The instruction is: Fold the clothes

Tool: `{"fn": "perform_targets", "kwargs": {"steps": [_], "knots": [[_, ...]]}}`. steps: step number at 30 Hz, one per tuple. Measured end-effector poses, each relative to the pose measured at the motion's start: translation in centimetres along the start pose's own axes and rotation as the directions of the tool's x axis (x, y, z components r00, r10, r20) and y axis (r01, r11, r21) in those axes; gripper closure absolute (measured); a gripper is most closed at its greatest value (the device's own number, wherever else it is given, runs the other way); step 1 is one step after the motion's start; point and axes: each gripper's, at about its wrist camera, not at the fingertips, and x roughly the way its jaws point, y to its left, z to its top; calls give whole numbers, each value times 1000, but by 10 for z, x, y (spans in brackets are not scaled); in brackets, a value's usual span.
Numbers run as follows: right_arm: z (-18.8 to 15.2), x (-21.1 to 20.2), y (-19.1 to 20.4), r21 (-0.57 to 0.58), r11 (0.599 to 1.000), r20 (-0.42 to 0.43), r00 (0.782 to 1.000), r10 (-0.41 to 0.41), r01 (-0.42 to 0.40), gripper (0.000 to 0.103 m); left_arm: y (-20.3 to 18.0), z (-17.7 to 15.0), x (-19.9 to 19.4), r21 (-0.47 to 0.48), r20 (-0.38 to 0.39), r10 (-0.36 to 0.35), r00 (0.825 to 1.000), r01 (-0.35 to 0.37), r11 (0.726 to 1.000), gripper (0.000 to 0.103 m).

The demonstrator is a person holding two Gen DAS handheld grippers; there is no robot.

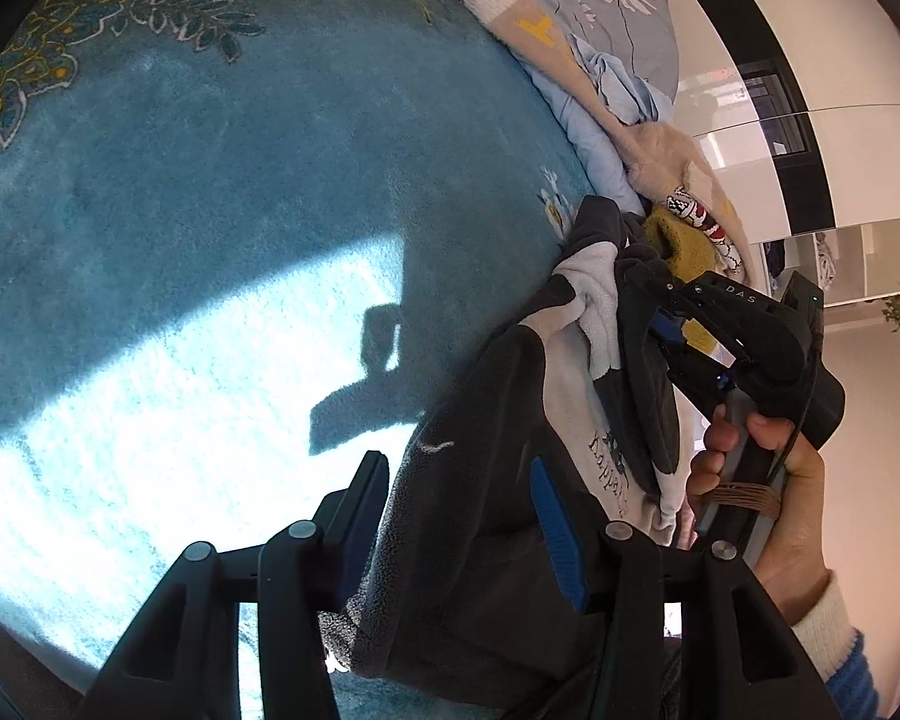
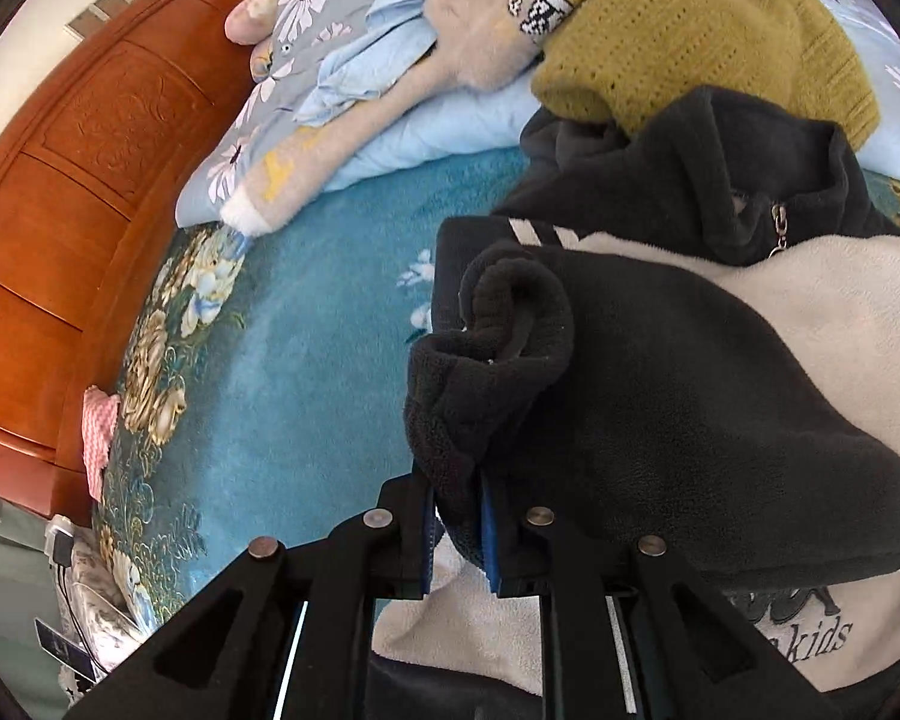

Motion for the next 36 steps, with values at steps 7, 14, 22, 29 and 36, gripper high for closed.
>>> {"fn": "perform_targets", "kwargs": {"steps": [7, 14, 22, 29, 36], "knots": [[-10, -39, 10, -143, 982, -69, 991, 115, -124, 60, -13, -5, 3, 45, -13, 11, 1000, -10, 999, 47], [-24, -185, -74, -179, 975, 67, 987, 147, -133, 59, -28, 0, 18, 205, -56, 67, 996, -55, 977, 47], [-113, -215, -199, 67, 986, 108, 984, 143, -150, 59, -37, -9, 39, 328, -143, 118, 983, -66, 942, 43], [-198, -201, -282, 309, 914, 133, 963, 233, -264, 59, -41, -20, 51, 390, -220, 149, 964, -53, 919, 41], [-257, -187, -329, 443, 817, 152, 929, 339, -370, 59, -27, -35, 52, 289, -404, 45, 914, 81, 954, 42]]}}
